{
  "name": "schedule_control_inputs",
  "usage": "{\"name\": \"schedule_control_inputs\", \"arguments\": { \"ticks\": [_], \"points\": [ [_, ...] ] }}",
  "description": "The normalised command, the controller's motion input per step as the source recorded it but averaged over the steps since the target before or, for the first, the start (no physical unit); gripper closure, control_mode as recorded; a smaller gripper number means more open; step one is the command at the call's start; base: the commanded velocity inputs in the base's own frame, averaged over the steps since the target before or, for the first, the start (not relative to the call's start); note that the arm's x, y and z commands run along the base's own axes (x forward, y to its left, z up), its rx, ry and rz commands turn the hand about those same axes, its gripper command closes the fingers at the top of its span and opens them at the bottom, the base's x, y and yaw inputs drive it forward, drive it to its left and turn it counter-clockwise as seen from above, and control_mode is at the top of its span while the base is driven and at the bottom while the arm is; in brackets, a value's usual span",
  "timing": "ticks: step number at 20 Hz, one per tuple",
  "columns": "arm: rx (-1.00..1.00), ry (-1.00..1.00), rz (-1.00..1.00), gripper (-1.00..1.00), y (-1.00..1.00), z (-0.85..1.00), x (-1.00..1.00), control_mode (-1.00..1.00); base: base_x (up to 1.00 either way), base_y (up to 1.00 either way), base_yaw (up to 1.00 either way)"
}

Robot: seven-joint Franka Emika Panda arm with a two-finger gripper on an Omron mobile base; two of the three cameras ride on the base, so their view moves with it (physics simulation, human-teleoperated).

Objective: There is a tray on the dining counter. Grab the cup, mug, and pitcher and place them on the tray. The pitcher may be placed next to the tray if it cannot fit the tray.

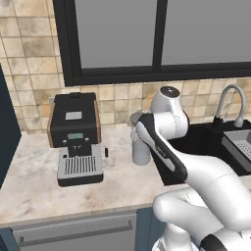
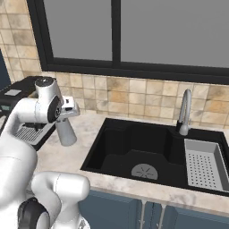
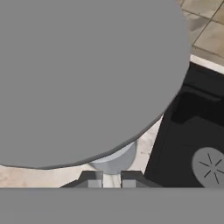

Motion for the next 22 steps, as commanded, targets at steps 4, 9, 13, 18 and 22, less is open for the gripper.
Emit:
{"name": "schedule_control_inputs", "arguments": {
  "ticks": [4,9,13,18,22],
  "points": [
    [0.00,-0.17,-0.01,1.00,-0.19,0.51,-0.59,-1.00,0.00,0.00,0.00],
    [0.02,-0.02,0.00,1.00,-0.07,0.31,-0.50,-1.00,0.00,0.00,0.00],
    [0.02,0.00,-0.02,1.00,0.00,0.42,-0.25,-1.00,0.00,0.00,0.00],
    [0.01,0.00,-0.01,1.00,0.00,0.35,-0.05,-1.00,0.00,0.00,0.00],
    [0.00,0.00,0.00,1.00,0.00,0.13,0.00,-1.00,0.00,0.00,0.00]
  ]
}}
